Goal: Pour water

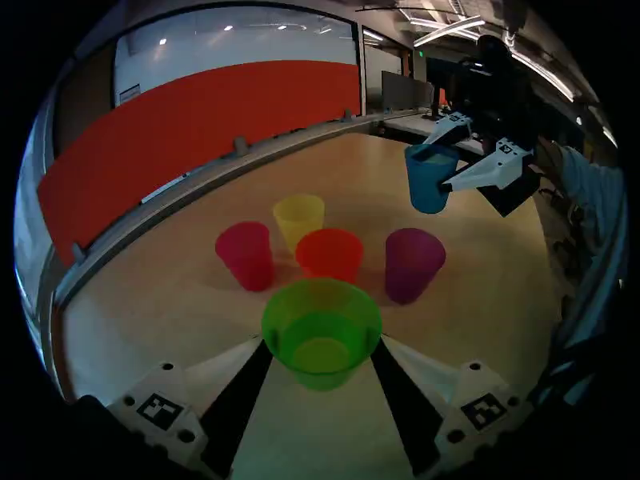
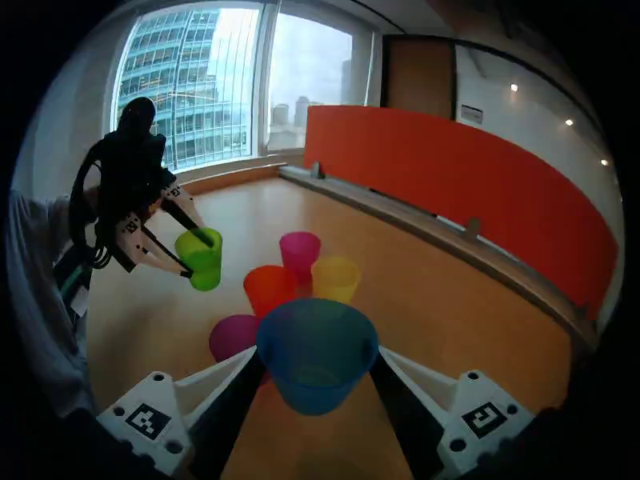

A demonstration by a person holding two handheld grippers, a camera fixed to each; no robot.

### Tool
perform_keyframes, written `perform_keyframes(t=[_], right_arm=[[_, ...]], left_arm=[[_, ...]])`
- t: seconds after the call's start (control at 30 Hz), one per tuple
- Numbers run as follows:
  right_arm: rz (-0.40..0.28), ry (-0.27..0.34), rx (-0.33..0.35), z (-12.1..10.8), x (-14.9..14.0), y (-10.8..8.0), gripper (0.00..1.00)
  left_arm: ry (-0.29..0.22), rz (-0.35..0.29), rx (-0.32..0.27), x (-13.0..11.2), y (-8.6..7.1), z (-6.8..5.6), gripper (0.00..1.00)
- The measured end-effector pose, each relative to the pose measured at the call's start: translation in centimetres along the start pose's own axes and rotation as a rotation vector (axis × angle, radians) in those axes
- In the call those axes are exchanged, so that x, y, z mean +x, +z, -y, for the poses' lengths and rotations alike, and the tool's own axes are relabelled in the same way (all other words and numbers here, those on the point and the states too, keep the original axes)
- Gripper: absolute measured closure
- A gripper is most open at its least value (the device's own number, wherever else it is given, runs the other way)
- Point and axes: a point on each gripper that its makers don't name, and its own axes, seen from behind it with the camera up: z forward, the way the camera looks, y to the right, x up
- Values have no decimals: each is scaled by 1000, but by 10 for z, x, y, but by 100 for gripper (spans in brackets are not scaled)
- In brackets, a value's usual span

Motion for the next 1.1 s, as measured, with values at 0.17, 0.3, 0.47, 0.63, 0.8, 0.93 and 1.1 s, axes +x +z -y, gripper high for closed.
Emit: perform_keyframes(t=[0.17, 0.3, 0.47, 0.63, 0.8, 0.93, 1.1], right_arm=[[26, 7, 5, 2, -15, 6, 9], [47, 8, 6, 2, -27, 11, 9], [68, 8, 9, 3, -39, 15, 9], [84, 16, 12, 4, -49, 18, 9], [100, 22, 14, 5, -59, 20, 9], [109, 23, 15, 6, -65, 21, 9], [117, 24, 18, 9, -70, 23, 9]], left_arm=[[-2, 18, -10, -7, 6, -1, 16], [0, 33, -17, -13, 11, -1, 16], [0, 48, -25, -21, 16, -1, 16], [-5, 58, -31, -27, 20, -1, 16], [-9, 62, -35, -31, 22, -1, 16], [-9, 66, -37, -34, 23, -2, 16], [-7, 66, -41, -36, 24, -4, 16]])
